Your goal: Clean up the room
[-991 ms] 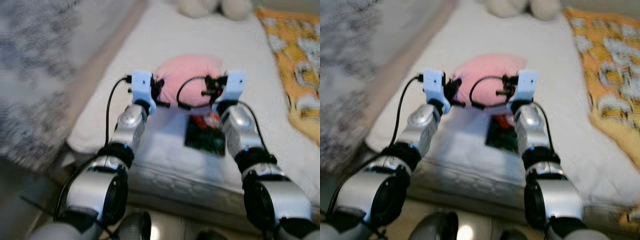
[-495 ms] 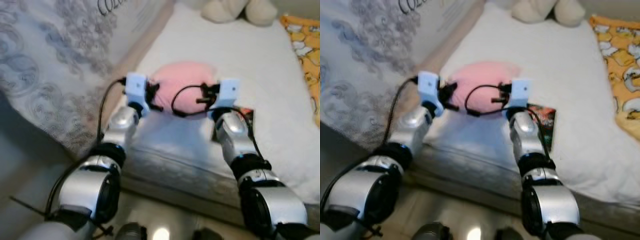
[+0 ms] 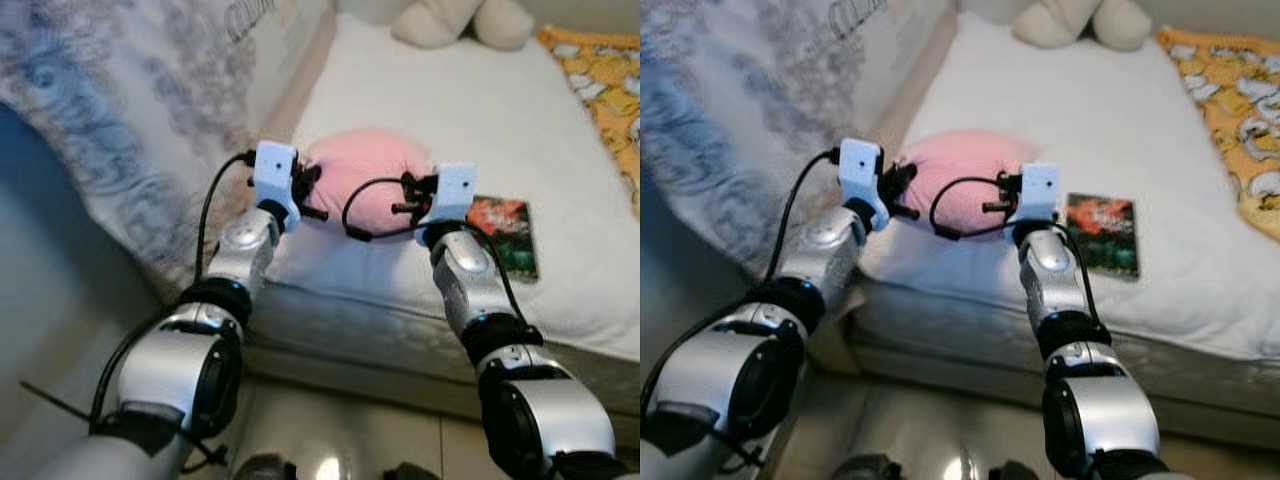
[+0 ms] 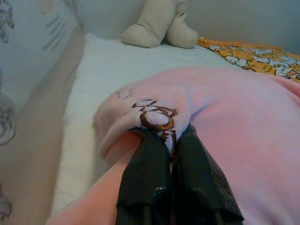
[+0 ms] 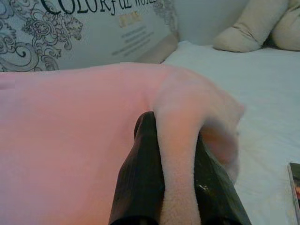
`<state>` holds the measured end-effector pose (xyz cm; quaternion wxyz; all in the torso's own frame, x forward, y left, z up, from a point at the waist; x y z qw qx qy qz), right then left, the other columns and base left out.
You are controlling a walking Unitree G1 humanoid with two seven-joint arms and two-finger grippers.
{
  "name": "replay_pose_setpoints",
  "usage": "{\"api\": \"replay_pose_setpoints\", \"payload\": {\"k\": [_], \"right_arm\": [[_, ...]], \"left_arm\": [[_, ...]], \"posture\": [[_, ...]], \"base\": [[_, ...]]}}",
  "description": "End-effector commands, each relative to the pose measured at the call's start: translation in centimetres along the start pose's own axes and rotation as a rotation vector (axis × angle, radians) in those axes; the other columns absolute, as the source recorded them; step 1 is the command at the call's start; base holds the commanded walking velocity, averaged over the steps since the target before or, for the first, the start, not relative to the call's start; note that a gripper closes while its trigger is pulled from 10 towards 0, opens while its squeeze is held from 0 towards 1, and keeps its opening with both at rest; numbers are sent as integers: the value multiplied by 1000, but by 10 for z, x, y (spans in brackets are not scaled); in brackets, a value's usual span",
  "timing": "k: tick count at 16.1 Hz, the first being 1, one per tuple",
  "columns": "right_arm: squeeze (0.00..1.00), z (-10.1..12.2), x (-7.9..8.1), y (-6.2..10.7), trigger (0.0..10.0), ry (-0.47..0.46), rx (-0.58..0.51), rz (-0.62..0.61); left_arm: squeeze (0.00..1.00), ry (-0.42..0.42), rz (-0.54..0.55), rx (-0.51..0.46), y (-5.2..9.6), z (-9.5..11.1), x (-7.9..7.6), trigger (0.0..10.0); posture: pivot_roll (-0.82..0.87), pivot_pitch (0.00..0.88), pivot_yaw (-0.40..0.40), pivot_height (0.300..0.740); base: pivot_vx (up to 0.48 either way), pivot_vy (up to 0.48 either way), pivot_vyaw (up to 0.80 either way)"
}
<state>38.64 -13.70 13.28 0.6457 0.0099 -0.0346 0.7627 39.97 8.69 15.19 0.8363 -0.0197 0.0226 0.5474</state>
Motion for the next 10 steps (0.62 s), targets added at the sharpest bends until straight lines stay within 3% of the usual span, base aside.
{"api": "replay_pose_setpoints", "payload": {"k": [1,6,10], "right_arm": [[0,6,-19,2,10000,18,-13,-71],[0,3,-18,2,10000,27,1,-62],[0,7,-20,1,10000,40,-5,-69]], "left_arm": [[0,2,16,-14,-3,5,-1,10000],[0,71,2,-43,-4,3,-14,10000],[0,81,2,-42,-4,1,-15,10000]], "posture": [[12,0,36,728],[13,0,22,728],[17,0,26,728]], "base": [[0,0,0],[0,0,0],[469,0,0]]}}
Point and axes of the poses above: a point about 5 cm out from each wrist's last joint towards the gripper, its own y axis pointing back from the gripper into the wrist, its own z axis along the axis of the wrist's last joint, x = y × z, the point moved 1 cm from there along -y, pointing out of the wrist towards the gripper
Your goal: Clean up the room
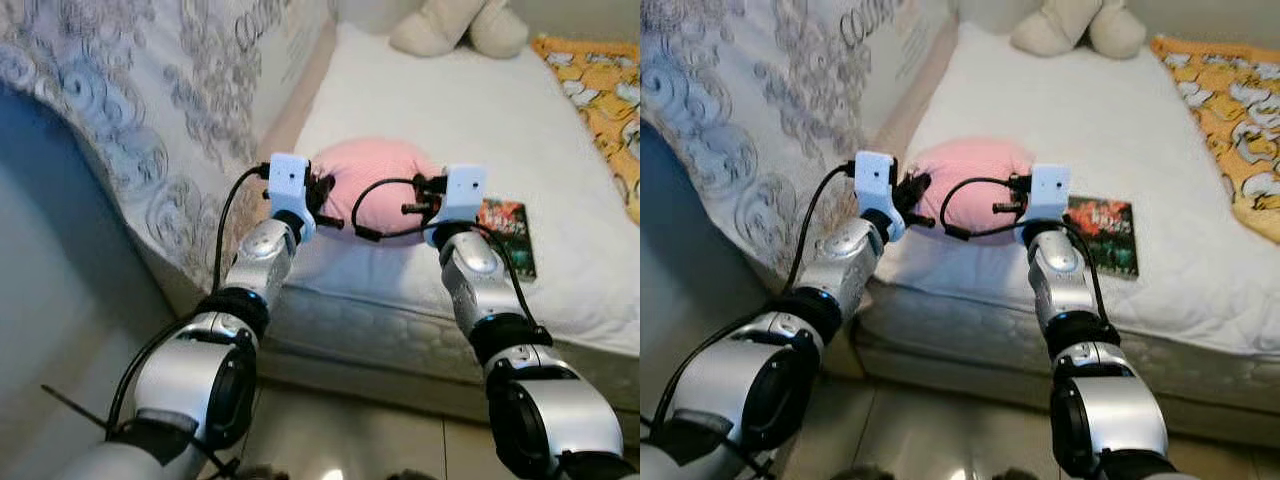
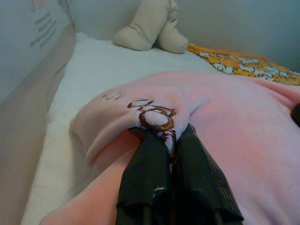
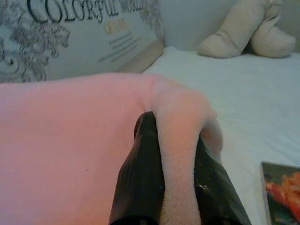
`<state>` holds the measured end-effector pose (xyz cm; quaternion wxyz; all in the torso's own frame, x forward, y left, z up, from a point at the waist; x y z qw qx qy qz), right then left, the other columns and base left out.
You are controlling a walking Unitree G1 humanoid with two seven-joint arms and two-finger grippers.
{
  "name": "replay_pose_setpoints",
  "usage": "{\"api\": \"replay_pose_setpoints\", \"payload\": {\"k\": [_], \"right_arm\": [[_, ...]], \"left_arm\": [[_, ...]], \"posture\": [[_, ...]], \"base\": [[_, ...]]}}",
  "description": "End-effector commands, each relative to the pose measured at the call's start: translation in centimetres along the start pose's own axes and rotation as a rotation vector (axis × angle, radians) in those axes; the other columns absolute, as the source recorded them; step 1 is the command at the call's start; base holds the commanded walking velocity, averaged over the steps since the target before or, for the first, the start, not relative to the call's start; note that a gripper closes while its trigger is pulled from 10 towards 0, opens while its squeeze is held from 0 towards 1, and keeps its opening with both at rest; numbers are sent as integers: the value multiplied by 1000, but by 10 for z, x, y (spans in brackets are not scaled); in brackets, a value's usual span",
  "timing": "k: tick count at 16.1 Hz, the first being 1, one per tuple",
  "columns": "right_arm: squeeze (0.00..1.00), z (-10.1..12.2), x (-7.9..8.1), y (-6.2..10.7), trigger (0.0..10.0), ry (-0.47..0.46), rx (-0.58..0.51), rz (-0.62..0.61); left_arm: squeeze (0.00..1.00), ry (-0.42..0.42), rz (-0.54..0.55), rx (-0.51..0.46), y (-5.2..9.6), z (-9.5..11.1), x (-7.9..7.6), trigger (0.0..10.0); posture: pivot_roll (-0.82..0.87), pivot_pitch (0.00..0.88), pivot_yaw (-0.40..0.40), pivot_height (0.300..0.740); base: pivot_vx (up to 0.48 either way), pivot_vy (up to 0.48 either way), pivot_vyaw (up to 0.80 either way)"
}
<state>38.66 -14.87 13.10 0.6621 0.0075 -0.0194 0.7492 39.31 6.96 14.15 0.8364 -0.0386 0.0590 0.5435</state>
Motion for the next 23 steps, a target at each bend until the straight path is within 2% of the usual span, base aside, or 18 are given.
{"api": "replay_pose_setpoints", "payload": {"k": [1,9,14,16,18,19,21,23], "right_arm": [[0,6,-11,0,10000,11,-21,-37],[0,4,-15,2,10000,7,-13,-52],[0,11,-13,-1,10000,36,-28,-41],[0,33,-14,-10,10000,84,-70,-28],[0,64,-19,-23,10000,144,-106,-14],[0,73,-21,-27,10000,175,-100,-8],[0,92,-27,-36,10000,266,-69,-3],[0,99,-28,-39,10000,287,-61,-9]], "left_arm": [[0,-3,5,-45,-3,13,3,10000],[0,10,21,-64,-7,25,5,10000],[0,-26,25,-89,-12,42,8,10000],[0,-21,43,-98,-16,52,7,10000],[0,-28,30,-121,-23,70,1,10000],[0,-57,23,-135,-25,78,-3,10000],[0,-56,32,-171,-32,100,-10,10000],[0,-58,61,-203,-33,111,-10,10000]], "posture": [[16,0,30,728],[3,0,33,728],[6,0,26,728],[5,0,27,728],[5,0,24,728],[5,0,24,728],[-10,0,24,728],[-18,0,26,728]], "base": [[461,0,0],[461,0,0],[461,0,0],[174,0,0],[0,0,0],[0,0,0],[0,0,0],[0,0,0]]}}
Point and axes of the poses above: a point about 5 cm out from each wrist's last joint towards the gripper, its own y axis pointing back from the gripper into the wrist, its own z axis along the axis of the wrist's last joint, x = y × z, the point moved 1 cm from there along -y, pointing out of the wrist towards the gripper
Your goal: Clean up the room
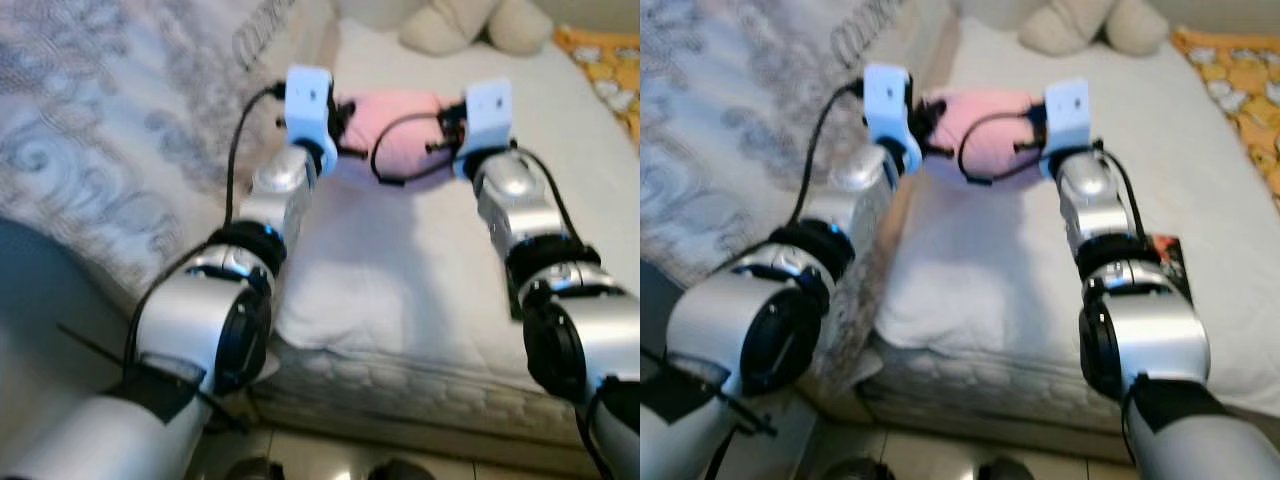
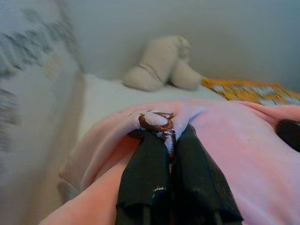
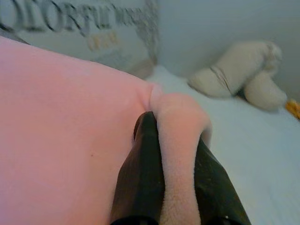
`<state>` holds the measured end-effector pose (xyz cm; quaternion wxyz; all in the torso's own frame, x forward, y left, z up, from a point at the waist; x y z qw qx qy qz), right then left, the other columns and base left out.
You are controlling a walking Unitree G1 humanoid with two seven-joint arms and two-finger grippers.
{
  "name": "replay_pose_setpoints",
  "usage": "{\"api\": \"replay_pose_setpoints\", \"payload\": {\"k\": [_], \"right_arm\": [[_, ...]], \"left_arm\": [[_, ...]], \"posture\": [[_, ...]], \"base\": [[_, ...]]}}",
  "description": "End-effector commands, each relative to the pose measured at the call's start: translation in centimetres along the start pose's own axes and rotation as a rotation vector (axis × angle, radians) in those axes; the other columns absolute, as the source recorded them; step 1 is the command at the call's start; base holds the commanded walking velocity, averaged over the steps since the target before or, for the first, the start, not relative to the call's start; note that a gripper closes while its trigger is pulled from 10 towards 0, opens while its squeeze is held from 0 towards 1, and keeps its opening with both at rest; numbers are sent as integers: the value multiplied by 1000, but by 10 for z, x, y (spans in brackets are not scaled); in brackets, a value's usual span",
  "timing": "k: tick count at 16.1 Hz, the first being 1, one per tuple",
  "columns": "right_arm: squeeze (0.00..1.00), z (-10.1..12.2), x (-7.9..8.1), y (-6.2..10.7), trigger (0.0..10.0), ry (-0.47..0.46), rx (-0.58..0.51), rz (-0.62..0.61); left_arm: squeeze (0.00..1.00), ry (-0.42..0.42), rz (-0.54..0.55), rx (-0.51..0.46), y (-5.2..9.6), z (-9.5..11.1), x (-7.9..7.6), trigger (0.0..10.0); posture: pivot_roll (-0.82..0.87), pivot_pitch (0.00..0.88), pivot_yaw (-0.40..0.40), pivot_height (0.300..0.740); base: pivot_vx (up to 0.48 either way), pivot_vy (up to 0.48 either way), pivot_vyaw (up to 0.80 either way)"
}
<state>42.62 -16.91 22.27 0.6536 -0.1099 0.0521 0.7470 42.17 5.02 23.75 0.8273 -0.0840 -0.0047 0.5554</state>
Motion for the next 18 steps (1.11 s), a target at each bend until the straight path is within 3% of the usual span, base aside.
{"api": "replay_pose_setpoints", "payload": {"k": [1,3,5,6,7,8,9,10,11,14,16,18], "right_arm": [[0,6,-5,-1,10000,2,-15,-8],[0,-14,12,2,10000,-32,33,37],[0,-61,33,18,10000,-13,162,90],[0,-75,37,25,10000,0,202,96],[0,-110,48,44,10000,30,300,119],[0,-125,57,54,10000,37,340,137],[0,-129,59,57,10000,40,349,143],[0,-142,72,67,10000,29,372,155],[0,-146,83,72,10000,27,362,166],[0,-151,91,76,10000,-21,374,153],[0,-149,104,77,10000,-106,357,150],[0,-143,128,78,10000,-194,324,160]], "left_arm": [[0,-42,70,-78,-1,21,15,10000],[0,-175,154,-75,9,11,37,10000],[0,-294,229,42,29,-25,63,10000],[0,-316,215,110,36,-44,64,10000],[0,-295,173,292,61,-97,60,10000],[0,-241,173,363,73,-119,58,10000],[0,-231,172,382,77,-125,57,10000],[0,-228,145,431,86,-141,50,10000],[0,-251,125,436,86,-143,46,10000],[0,-281,124,405,77,-132,46,10000],[0,-295,113,374,70,-120,49,10000],[0,-291,89,330,60,-104,50,10000]], "posture": [[-23,0,24,728],[-22,14,15,728],[-13,39,0,728],[-13,53,-6,728],[-22,72,-16,728],[-28,82,-19,728],[-33,88,-22,728],[-46,101,-21,728],[-50,103,-19,728],[-60,101,-16,728],[-62,96,-12,728],[-62,88,-6,728]], "base": [[0,0,0],[0,0,0],[0,0,0],[0,0,0],[0,0,0],[0,0,0],[0,0,0],[0,0,0],[0,0,0],[0,0,0],[0,0,0],[0,0,0]]}}
Point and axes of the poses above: a point about 5 cm out from each wrist's last joint towards the gripper, its own y axis pointing back from the gripper into the wrist, its own z axis along the axis of the wrist's last joint, x = y × z, the point moved 1 cm from there along -y, pointing out of the wrist towards the gripper
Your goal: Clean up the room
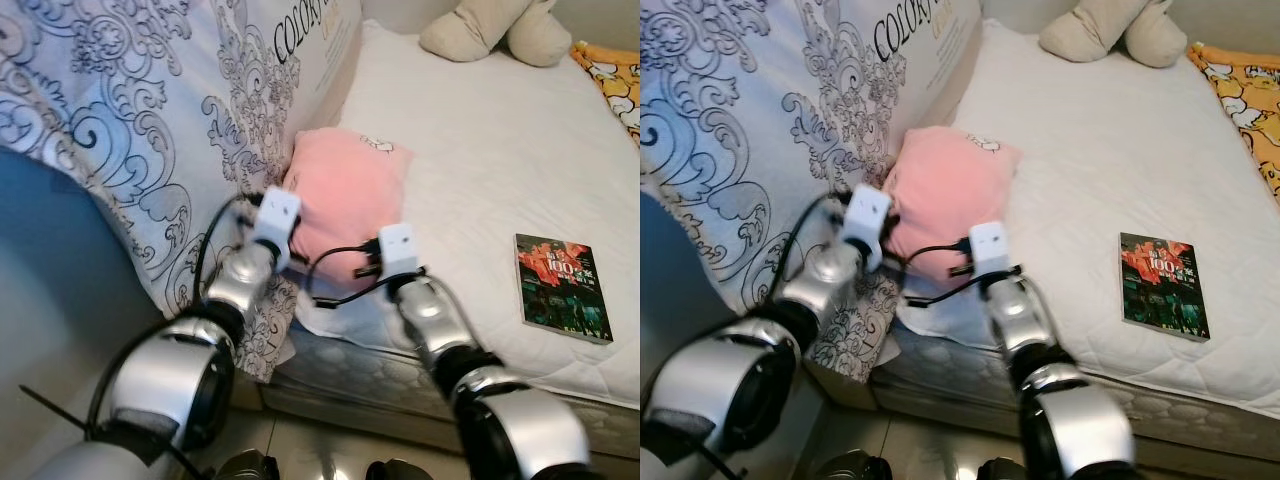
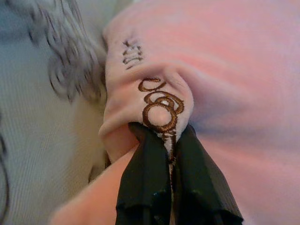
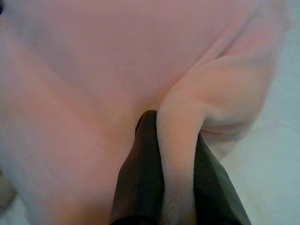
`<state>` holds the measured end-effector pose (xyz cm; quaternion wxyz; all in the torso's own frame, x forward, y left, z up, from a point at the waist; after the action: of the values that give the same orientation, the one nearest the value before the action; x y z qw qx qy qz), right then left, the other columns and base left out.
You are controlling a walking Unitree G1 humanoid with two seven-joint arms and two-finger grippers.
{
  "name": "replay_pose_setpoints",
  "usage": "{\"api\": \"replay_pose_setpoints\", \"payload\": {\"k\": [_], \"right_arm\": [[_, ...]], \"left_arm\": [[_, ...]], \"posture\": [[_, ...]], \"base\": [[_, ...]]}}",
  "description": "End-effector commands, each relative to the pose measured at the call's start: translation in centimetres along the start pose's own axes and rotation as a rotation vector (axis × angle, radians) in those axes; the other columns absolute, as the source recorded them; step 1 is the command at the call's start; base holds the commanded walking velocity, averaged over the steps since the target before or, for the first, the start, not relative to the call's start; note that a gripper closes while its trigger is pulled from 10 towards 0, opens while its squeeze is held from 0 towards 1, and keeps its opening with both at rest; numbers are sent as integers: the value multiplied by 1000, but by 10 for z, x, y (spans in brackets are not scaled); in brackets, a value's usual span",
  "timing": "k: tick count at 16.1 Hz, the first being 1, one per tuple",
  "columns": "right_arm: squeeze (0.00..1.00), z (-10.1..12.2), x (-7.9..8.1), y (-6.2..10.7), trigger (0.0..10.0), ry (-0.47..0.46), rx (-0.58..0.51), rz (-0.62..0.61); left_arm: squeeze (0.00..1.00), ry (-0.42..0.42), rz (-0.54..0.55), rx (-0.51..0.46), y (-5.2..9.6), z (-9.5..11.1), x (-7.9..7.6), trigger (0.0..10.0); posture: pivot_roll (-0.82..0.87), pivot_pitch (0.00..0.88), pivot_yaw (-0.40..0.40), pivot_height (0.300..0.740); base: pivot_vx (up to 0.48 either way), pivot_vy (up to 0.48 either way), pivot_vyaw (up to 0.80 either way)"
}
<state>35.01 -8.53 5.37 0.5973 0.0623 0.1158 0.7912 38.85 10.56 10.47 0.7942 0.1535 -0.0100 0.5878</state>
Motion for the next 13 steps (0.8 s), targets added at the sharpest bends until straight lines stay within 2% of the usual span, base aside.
{"api": "replay_pose_setpoints", "payload": {"k": [1,3,7,8,9,11,13], "right_arm": [[0,-5,1,2,10000,-57,16,-17],[0,-1,1,-1,10000,-98,15,-22],[0,0,-4,-1,10000,-56,20,-19],[0,-1,-8,0,10000,-54,26,-23],[1000,-1,-9,0,10000,-55,26,-25],[1000,0,-11,0,10000,-48,20,-30],[1000,3,-11,-1,10000,-49,8,-33]], "left_arm": [[0,-4,2,-60,-4,21,4,10000],[0,10,-3,-56,-4,19,2,10000],[0,100,-14,-15,-2,6,-5,10000],[1000,116,-1,6,-1,1,-6,10000],[1000,121,3,11,-1,-1,-5,10000],[1000,180,50,22,0,-5,2,10000],[1000,220,50,23,2,-9,1,10000]], "posture": [[-66,86,-3,728],[-68,85,-3,728],[-63,78,-8,728],[-63,76,-9,728],[-61,73,-8,728],[-54,61,-1,728],[-51,55,1,728]], "base": [[0,0,0],[0,0,0],[0,0,0],[0,0,0],[0,0,0],[0,0,0],[0,0,0]]}}
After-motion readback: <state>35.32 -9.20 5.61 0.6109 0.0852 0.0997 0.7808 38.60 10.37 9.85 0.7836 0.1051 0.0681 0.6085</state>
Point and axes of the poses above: a point about 5 cm out from each wrist's last joint towards the gripper, its own y axis pointing back from the gripper into the wrist, its own z axis along the axis of the wrist's last joint, x = y × z, the point moved 1 cm from there along -y, pointing out of the wrist towards the gripper
